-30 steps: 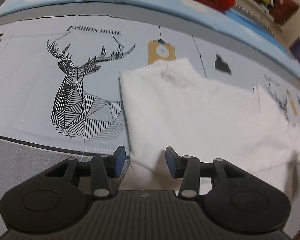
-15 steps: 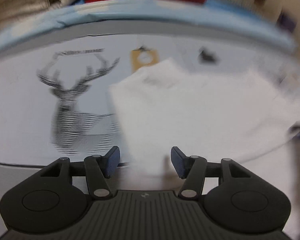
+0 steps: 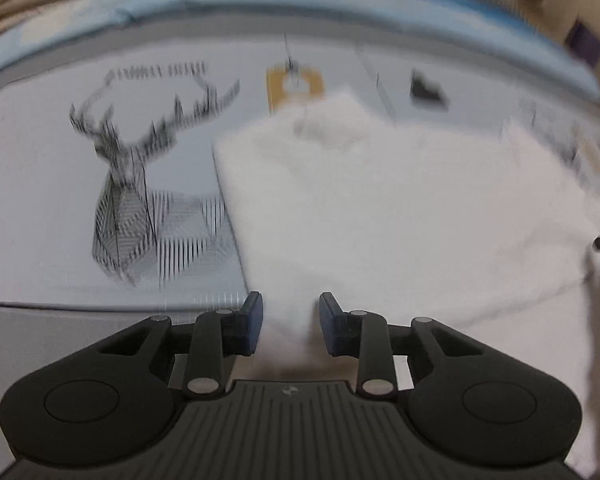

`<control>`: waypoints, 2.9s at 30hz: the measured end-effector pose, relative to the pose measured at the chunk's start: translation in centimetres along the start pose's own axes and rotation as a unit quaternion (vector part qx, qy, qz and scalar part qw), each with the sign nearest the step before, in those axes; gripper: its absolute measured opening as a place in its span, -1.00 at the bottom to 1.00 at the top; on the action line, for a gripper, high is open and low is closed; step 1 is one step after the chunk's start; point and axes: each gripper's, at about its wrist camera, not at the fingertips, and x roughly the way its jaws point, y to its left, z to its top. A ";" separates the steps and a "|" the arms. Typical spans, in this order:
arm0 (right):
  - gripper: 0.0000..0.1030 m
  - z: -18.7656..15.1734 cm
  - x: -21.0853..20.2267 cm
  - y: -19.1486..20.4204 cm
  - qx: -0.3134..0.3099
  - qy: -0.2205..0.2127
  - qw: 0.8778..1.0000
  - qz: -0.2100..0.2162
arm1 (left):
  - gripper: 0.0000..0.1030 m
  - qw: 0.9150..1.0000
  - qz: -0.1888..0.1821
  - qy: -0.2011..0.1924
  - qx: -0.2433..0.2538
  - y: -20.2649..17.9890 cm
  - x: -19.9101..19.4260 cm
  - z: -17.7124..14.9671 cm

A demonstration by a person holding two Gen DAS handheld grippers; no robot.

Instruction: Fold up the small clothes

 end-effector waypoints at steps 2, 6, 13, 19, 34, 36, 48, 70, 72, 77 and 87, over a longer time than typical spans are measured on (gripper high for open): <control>-0.14 -0.2 1.1 -1.0 0.022 0.030 0.999 -0.005 | -0.24 0.999 0.027 0.006 0.033 -0.8 0.6 -0.4; -0.14 0.3 0.5 -1.2 0.025 0.016 1.000 0.000 | -0.21 0.999 0.019 -0.027 0.013 -0.2 -0.8 -0.1; -0.13 1.5 -2.1 -2.9 0.016 -0.050 0.999 -0.005 | -0.03 0.997 -0.005 -0.073 -0.009 -1.5 -2.6 1.2; -0.13 2.0 -2.8 -4.7 0.031 -0.063 0.998 -0.005 | -0.03 0.997 -0.010 -0.080 -0.012 -2.4 -2.8 0.9; -0.11 4.4 -3.0 -13.2 0.073 -0.087 0.993 -0.037 | -0.03 0.997 -0.012 -0.081 -0.008 -2.6 -2.8 0.8; -0.08 4.9 -2.6 -15.0 0.091 -0.086 0.991 -0.037 | -0.03 0.997 -0.014 -0.080 -0.006 -2.7 -2.8 0.7; 0.13 5.8 0.3 -25.3 0.210 -0.119 0.969 -0.051 | -0.03 0.997 -0.018 -0.076 -0.011 -2.2 -2.7 0.7; -0.49 7.4 2.0 -32.6 0.344 -0.231 0.910 -0.006 | -0.02 0.997 -0.015 -0.072 0.001 -2.3 -2.7 0.4; -0.87 7.7 2.0 -31.9 0.337 -0.232 0.912 -0.015 | -0.02 0.997 -0.016 -0.075 -0.002 -2.1 -2.9 0.4; -0.92 9.6 -1.1 -26.2 0.237 -0.269 0.927 -0.109 | -0.02 0.997 -0.015 -0.077 -0.015 -1.0 -3.4 0.7; -0.98 2.1 -11.6 3.8 -0.139 -0.329 0.929 0.100 | -0.02 0.989 -0.023 -0.110 -0.100 4.2 -6.5 1.6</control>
